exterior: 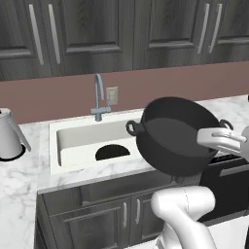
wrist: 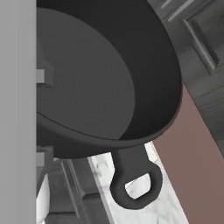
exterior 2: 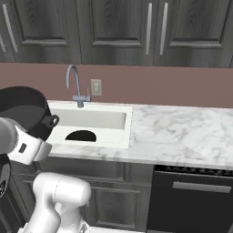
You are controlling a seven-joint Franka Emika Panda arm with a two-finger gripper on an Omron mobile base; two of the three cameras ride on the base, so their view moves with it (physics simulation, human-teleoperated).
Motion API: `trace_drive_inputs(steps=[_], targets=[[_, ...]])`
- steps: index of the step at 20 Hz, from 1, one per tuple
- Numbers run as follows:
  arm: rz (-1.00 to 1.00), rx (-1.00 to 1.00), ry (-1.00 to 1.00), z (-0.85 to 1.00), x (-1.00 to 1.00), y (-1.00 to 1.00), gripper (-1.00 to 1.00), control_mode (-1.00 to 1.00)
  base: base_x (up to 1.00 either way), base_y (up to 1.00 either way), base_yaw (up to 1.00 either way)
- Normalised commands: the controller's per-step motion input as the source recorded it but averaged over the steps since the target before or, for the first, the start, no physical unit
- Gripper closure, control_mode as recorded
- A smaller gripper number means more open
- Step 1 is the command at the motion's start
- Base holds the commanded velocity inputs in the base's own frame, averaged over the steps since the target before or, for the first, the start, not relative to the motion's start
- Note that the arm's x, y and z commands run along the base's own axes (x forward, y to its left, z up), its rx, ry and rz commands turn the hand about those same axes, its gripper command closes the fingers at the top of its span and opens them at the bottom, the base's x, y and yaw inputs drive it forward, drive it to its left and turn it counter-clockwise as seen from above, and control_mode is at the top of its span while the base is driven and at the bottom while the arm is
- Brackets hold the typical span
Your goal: Move the pot and pan from the stove into the sink.
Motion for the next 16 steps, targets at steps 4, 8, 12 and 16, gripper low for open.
trace_drive_inputs(steps=[4,8,12,16], targets=[[0.00,-0.03,0.20,-0.04,0.36,0.00,1.00,-1.00,0.00,0.00,0.00],[0.00,-0.05,0.25,-0.07,0.29,0.00,1.00,-1.00,0.00,0.00,0.00],[0.02,-0.05,0.26,-0.12,0.22,0.00,1.00,-1.00,0.00,0.00,0.00],[0.09,0.00,0.20,-0.21,0.05,-0.11,1.00,-1.00,0.00,0.00,0.00]])
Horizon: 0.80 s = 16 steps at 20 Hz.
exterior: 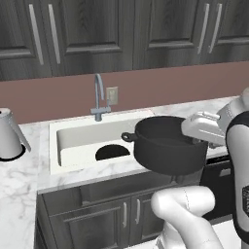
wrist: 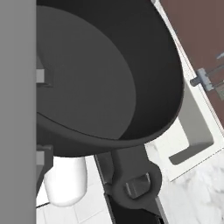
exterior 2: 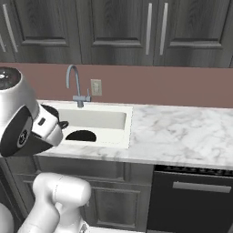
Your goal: Move the pot and pan from the stove into the sink.
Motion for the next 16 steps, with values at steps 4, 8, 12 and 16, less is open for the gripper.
trace_drive_inputs(steps=[4,8,12,16], targets=[[0.11,0.04,0.08,-0.28,0.00,-0.28,1.00,-1.00,0.00,0.00,0.00],[0.12,0.04,0.01,-0.35,0.00,-0.34,1.00,-1.00,0.00,0.00,0.00],[0.13,0.01,0.00,-0.38,0.08,-0.32,1.00,-1.00,0.00,0.00,0.00],[0.11,0.00,0.00,-0.31,0.33,-0.25,1.00,-1.00,0.00,0.00,0.00]])
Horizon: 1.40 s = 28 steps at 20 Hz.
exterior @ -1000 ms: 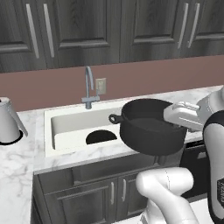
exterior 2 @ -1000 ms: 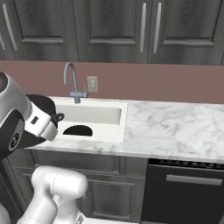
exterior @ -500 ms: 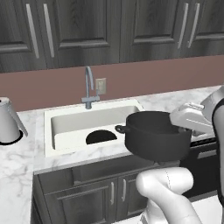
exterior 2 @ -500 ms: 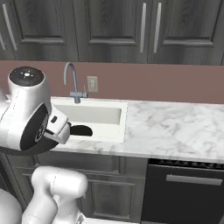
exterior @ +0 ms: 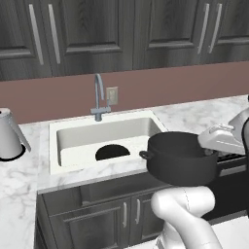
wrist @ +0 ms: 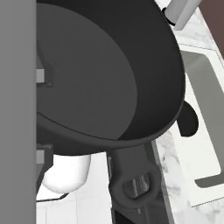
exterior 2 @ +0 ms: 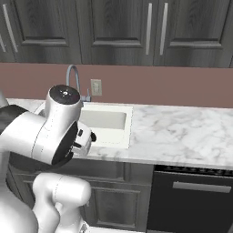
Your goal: Move the pot and pan from the stove into the sink.
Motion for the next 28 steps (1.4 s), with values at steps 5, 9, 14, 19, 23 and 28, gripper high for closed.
trace_drive_inputs(steps=[5,9,14,19,23,28], targets=[[0.05,0.00,0.00,-0.21,0.61,-0.11,1.00,-1.00,0.00,0.00,0.00],[0.03,0.00,0.00,-0.15,0.86,-0.01,1.00,-1.00,0.00,0.00,0.00],[0.01,0.00,0.00,-0.11,0.88,0.00,1.00,-1.00,0.00,0.00,0.00],[0.00,0.00,0.00,-0.18,0.77,0.00,1.00,-1.00,0.00,0.00,0.00],[0.00,0.01,0.00,-0.23,0.52,0.00,1.00,-1.00,0.00,0.00,0.00],[0.03,0.01,-0.04,-0.26,0.19,0.00,1.00,-1.00,0.00,0.00,0.00]])
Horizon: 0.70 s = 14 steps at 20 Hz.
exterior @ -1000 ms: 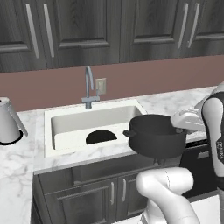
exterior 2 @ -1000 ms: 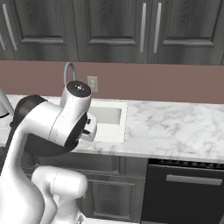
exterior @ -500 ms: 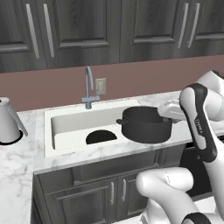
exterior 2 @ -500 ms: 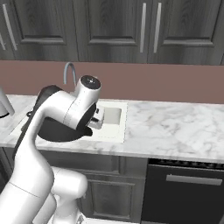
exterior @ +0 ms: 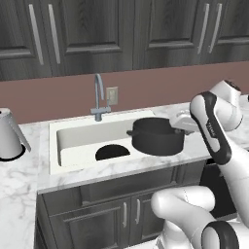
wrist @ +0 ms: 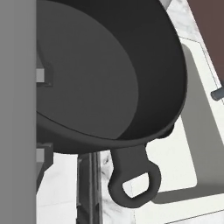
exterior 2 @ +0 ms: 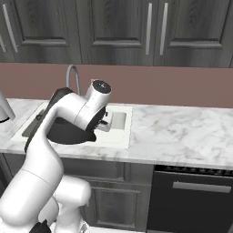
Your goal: Move the pot and pan from the stove into the sink.
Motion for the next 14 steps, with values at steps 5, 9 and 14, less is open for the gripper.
trace_drive_inputs(steps=[5,9,14], targets=[[0.02,0.00,-0.04,-0.12,0.02,0.00,1.00,-1.00,0.00,0.00,0.00],[0.00,0.00,0.00,-0.08,0.01,0.00,1.00,-1.00,0.00,0.00,0.00],[0.00,0.00,-0.03,-0.15,0.16,0.03,1.00,-1.00,0.00,0.00,0.00]])
